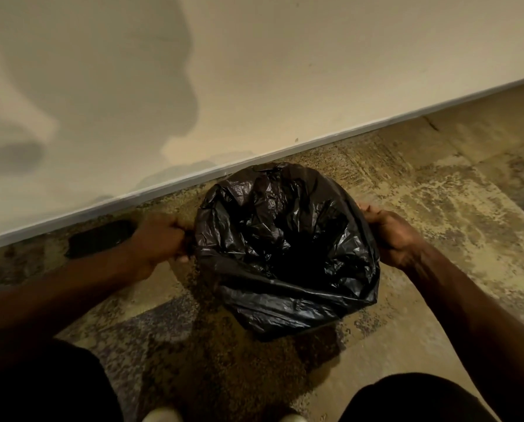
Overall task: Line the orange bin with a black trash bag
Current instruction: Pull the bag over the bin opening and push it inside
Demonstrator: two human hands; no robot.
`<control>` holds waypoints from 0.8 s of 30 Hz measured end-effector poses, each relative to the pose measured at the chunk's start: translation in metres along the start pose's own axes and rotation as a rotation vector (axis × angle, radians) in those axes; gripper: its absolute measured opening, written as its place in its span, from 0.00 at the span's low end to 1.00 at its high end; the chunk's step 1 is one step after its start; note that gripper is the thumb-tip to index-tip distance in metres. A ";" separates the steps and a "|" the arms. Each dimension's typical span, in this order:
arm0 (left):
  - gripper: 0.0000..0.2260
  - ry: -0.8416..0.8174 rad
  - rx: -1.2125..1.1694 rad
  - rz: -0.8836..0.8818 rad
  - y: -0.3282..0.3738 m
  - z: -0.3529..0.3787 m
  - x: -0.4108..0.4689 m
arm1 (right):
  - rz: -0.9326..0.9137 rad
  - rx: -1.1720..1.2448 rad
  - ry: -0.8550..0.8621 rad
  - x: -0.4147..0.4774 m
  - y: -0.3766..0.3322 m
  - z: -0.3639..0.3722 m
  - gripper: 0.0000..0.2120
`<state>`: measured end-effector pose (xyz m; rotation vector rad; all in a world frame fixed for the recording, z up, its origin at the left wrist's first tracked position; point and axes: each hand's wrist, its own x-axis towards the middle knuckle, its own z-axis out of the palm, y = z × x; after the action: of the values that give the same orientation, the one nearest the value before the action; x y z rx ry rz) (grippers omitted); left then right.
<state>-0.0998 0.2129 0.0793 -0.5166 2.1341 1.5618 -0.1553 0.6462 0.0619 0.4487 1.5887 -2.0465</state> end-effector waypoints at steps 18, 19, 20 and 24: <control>0.25 -0.327 -0.148 -0.222 0.050 -0.002 0.029 | -0.077 -0.173 -0.021 -0.002 -0.023 0.023 0.03; 0.18 -0.287 -0.055 -0.189 0.053 -0.001 0.029 | -0.091 -0.193 -0.011 -0.002 -0.024 0.023 0.03; 0.14 -0.251 0.025 -0.146 0.056 -0.001 0.029 | -0.113 -0.225 0.008 -0.002 -0.025 0.024 0.05; 0.17 -0.176 0.262 -0.011 0.076 -0.006 0.027 | -0.412 -0.495 0.296 -0.005 -0.034 0.030 0.14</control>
<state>-0.1635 0.2278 0.1260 -0.2914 2.1507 1.2459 -0.1694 0.6250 0.0998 0.2592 2.4514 -1.8113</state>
